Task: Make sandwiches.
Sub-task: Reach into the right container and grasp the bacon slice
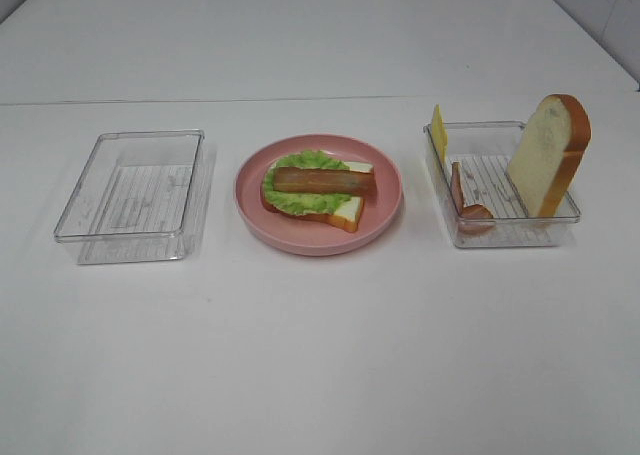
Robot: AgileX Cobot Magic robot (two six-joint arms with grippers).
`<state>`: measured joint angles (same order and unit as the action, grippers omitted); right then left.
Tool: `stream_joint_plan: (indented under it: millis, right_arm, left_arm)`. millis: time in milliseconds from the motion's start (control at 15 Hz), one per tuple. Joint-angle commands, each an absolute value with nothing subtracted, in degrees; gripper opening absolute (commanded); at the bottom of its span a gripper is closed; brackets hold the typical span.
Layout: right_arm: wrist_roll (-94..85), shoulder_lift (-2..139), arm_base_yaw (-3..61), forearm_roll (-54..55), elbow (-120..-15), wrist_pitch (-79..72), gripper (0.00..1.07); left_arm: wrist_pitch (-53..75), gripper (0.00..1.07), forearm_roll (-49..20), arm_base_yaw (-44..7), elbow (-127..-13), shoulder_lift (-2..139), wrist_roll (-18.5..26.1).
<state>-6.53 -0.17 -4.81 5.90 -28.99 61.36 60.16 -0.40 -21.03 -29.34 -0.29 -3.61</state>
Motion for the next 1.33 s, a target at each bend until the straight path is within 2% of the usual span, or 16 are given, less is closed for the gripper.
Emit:
stream_joint_plan:
  millis: [67, 200, 400, 800, 1000, 1067, 1333]
  right_arm:
    - [-6.93, 0.46, -5.21, 6.47, -28.99, 60.50, 0.76]
    - [-6.88, 2.86, -5.21, 8.19, -29.51, 59.64, 0.76]
    - [-6.82, 11.23, -5.21, 12.32, -30.25, 47.90, 0.76]
    - [-6.88, 39.36, -5.21, 13.41, -31.57, 25.61, 0.76]
    - [-6.99, 52.94, -5.21, 13.41, -37.99, 27.10, 0.76]
    - [-6.99, 63.37, -5.21, 13.41, -45.32, 31.63, 0.76]
    - [-6.99, 77.29, -5.16, 14.38, -58.33, 43.26, 0.76]
  left_arm:
    - [59.64, 0.78, 0.63, -21.08, -28.93, -1.43, -3.32]
    - [59.87, 0.78, 1.66, -21.08, -28.71, -1.43, -3.27]
    - [59.93, 0.78, 1.66, -21.08, -28.59, -1.43, -2.23]
    - [59.93, 0.78, 1.55, -21.08, -28.59, -1.43, -2.01]
    - [59.93, 0.78, 1.55, -21.08, -28.59, -1.43, -2.01]
    - [59.93, 0.78, 1.55, -21.08, -28.59, -1.43, -2.01]
    - [59.93, 0.78, 1.55, -21.08, -28.59, -1.43, -2.01]
